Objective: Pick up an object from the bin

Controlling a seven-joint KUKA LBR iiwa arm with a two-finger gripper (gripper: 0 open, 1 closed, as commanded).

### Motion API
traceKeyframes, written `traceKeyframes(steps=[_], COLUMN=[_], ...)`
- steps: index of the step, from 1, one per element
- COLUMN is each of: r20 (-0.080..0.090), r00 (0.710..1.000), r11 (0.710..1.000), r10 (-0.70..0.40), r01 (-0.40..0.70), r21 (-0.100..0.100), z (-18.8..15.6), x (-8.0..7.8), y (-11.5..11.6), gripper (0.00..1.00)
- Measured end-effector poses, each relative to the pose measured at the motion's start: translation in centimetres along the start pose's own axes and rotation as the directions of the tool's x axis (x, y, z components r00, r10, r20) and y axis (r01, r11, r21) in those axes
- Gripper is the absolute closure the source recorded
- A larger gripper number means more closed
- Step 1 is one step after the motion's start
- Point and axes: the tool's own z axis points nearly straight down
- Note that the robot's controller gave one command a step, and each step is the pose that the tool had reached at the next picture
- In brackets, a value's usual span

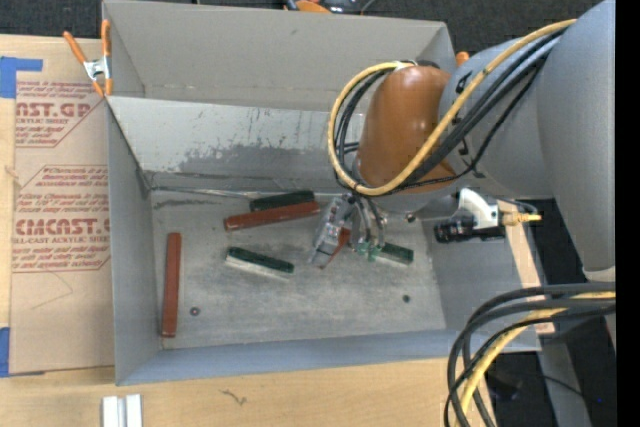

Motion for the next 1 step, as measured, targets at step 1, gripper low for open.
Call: traceKeyframes(steps=[1], r20=[-0.002], r00=[1.000], r11=[1.000], r10=[0.000], r01=[0.000], r21=[0.002], z=[0.14], x=[0.06], y=[-0.06], gripper=[0.00])
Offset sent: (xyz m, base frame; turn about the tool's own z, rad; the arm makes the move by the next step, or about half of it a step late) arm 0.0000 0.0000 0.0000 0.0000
